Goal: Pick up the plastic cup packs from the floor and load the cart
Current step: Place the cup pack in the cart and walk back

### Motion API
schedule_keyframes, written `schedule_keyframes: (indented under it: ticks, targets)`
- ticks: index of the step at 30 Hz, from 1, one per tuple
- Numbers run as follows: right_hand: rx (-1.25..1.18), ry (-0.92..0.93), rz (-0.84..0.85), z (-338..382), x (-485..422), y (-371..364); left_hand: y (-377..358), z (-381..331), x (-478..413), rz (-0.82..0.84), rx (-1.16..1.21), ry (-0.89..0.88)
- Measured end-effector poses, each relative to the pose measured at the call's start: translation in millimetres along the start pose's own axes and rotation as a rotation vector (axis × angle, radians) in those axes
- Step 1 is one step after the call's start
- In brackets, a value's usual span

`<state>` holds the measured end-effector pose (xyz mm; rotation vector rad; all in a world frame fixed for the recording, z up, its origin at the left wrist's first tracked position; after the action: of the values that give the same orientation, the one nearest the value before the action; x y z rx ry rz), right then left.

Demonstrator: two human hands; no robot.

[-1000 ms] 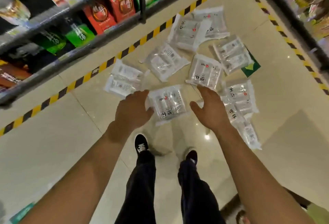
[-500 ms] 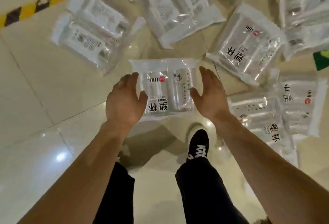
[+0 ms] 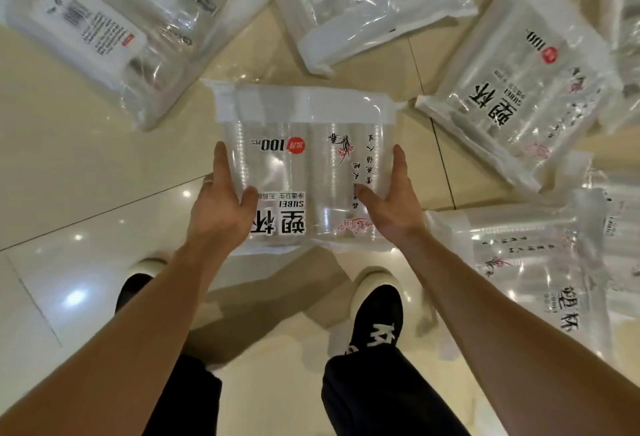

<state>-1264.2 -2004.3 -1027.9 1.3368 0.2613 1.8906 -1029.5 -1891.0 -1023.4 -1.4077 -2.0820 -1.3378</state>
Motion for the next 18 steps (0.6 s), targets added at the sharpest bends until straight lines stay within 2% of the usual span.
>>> schedule_keyframes:
  ticks: [4,9,18]
  targets:
    - [-0.018,0.059,-0.06,51,49,67,55,-66,51,-0.1,0.013,-0.096]
    - [0.02,0.196,-0.175,161,133,195,160,-192,132,-0.233,0.056,-0.25]
    - [0.068,0.432,-0.414,361,348,434,364,-413,325,-0.409,0.184,-0.451]
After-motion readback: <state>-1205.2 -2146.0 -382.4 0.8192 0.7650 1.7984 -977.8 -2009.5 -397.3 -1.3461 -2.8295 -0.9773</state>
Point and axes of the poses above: each hand's wrist, its own x-axis away from the middle knuckle, its own y-axis out of the back of the hand, z = x × y, the point moved 4 cm from there along -x, towards the middle knuckle, and after that the axes turned 11 degrees about x, right-handed, at the moved point
